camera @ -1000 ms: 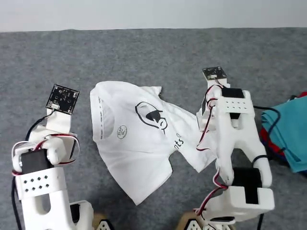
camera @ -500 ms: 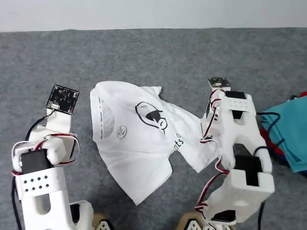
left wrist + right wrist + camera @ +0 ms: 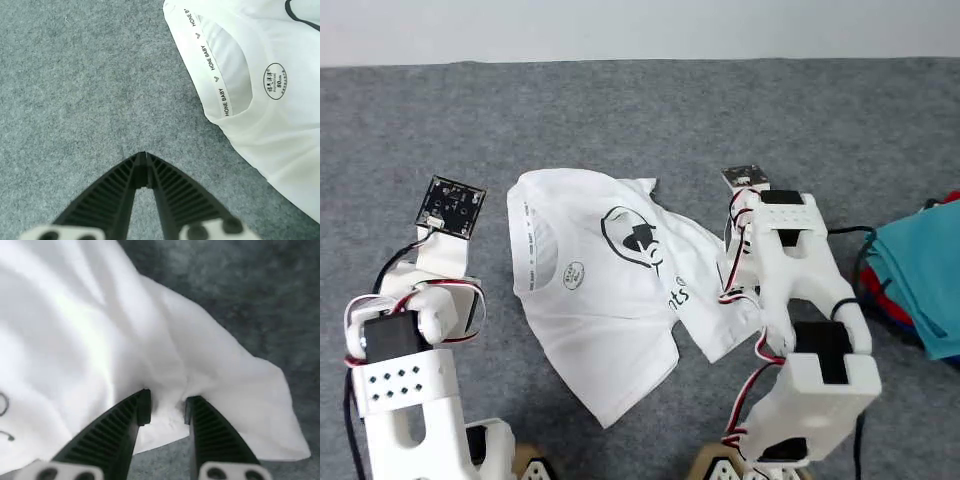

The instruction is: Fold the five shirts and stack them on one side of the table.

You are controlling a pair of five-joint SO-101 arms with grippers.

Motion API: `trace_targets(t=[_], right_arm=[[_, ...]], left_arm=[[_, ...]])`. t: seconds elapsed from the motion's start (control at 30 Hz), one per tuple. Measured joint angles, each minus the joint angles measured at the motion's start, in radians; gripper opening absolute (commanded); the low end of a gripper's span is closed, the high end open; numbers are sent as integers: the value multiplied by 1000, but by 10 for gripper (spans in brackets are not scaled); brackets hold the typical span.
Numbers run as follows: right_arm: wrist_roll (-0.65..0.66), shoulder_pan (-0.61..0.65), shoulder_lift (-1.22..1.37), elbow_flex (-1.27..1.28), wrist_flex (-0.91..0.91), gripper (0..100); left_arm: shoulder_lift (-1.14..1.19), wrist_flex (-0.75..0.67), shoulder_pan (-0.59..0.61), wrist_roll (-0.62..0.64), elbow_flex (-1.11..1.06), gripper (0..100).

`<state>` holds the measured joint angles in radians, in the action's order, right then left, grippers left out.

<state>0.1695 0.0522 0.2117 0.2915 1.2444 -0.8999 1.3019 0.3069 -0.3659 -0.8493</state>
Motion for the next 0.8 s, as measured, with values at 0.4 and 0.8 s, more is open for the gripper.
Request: trace_targets(t=[0.4,0.8], right_arm=[[0,3,-77,0,34,119],[0,5,-34,0,34,107]], left_arm=[[0,-5,0,0,0,4],[0,-48,0,0,0,4]])
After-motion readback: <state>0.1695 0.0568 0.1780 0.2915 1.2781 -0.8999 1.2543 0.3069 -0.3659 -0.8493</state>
